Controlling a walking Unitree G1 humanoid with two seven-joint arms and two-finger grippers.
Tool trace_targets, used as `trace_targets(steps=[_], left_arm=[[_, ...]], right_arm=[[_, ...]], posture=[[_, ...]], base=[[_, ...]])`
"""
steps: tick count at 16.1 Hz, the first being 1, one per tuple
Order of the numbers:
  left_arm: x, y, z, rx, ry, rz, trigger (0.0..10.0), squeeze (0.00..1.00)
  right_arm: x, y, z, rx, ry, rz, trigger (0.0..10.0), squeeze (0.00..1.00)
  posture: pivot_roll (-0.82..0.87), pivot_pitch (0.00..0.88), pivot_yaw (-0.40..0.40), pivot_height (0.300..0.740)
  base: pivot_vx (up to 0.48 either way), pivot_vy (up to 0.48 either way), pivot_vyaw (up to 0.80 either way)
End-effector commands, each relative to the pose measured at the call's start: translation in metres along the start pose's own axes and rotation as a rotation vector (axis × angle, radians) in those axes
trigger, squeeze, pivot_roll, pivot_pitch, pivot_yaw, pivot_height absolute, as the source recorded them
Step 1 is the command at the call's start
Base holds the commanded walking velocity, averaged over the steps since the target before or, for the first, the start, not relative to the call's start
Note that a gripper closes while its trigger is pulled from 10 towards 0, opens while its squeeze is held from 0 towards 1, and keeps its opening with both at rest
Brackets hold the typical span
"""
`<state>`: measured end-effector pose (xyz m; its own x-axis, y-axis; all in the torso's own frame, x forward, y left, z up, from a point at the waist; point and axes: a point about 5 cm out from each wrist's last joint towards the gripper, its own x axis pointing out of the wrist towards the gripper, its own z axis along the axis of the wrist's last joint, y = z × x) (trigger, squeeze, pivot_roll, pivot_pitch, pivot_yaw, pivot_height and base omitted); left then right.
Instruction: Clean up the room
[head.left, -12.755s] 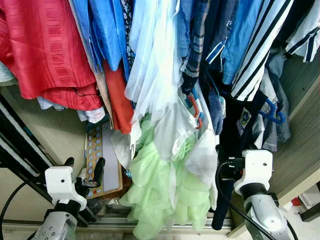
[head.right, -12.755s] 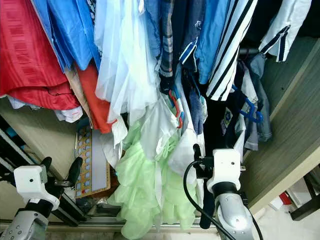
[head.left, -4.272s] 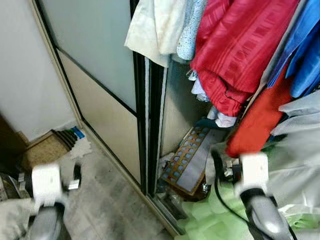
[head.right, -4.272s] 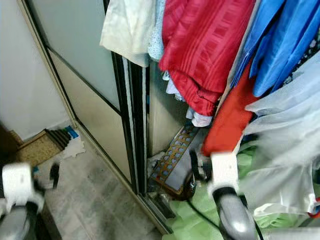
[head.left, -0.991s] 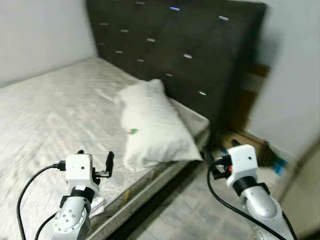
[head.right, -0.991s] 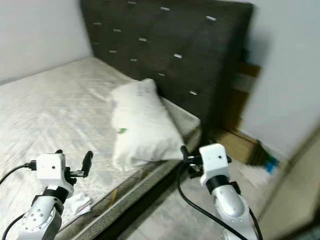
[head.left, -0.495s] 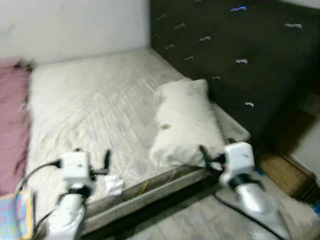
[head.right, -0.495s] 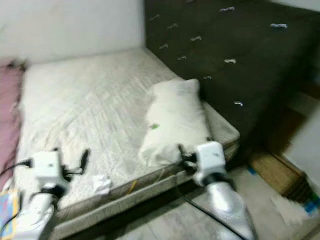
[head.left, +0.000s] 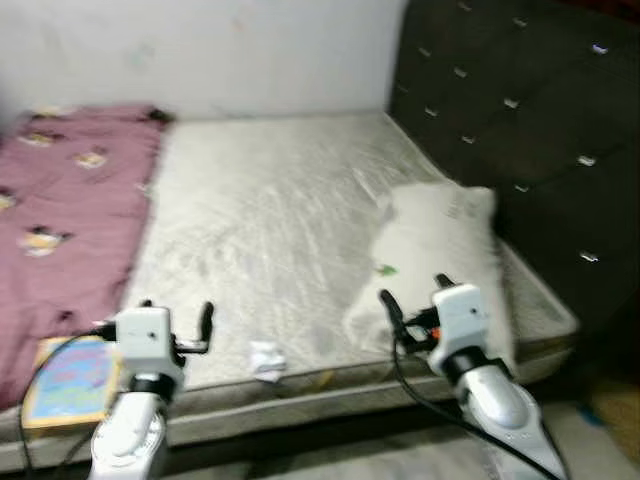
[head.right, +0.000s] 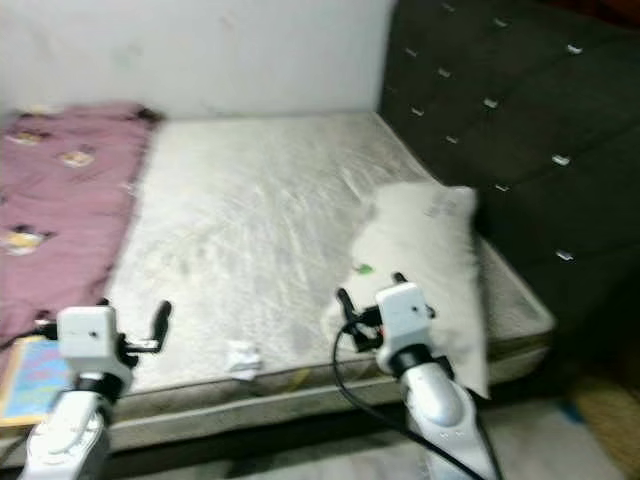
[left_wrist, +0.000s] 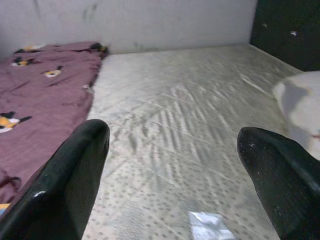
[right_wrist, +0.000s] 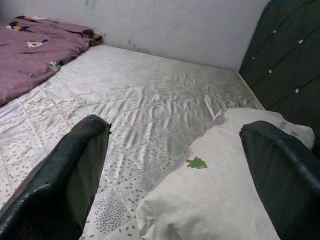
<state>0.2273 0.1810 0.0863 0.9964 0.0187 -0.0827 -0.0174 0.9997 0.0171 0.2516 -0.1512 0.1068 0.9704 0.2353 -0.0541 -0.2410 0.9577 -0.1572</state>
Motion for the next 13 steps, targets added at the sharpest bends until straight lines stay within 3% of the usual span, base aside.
trace_targets(steps=[1, 8, 13], left_arm=[[0.002, 0.0, 0.003, 0.009, -0.013, -0.008, 10.0, 0.0], [0.01, 0.0, 0.007, 0.016, -0.028, -0.005, 10.0, 0.0], [0.013, 0.0, 0.012, 0.007, -0.057, -0.016, 10.0, 0.0]], right_arm=[[0.002, -0.001, 0.0, 0.008, -0.003, 0.002, 10.0, 0.0], [0.015, 0.001, 0.01, 0.023, -0.059, -0.017, 10.0, 0.0], [0.02, 0.0, 0.01, 0.035, -0.071, -0.04, 10.0, 0.0]], posture=[[0.07, 0.0, -0.034, 0.74], [0.05, 0.0, 0.01, 0.74], [0.06, 0.0, 0.01, 0.74]], base=[[0.0, 0.0, 0.8], [0.0, 0.0, 0.8], [0.0, 0.0, 0.0]])
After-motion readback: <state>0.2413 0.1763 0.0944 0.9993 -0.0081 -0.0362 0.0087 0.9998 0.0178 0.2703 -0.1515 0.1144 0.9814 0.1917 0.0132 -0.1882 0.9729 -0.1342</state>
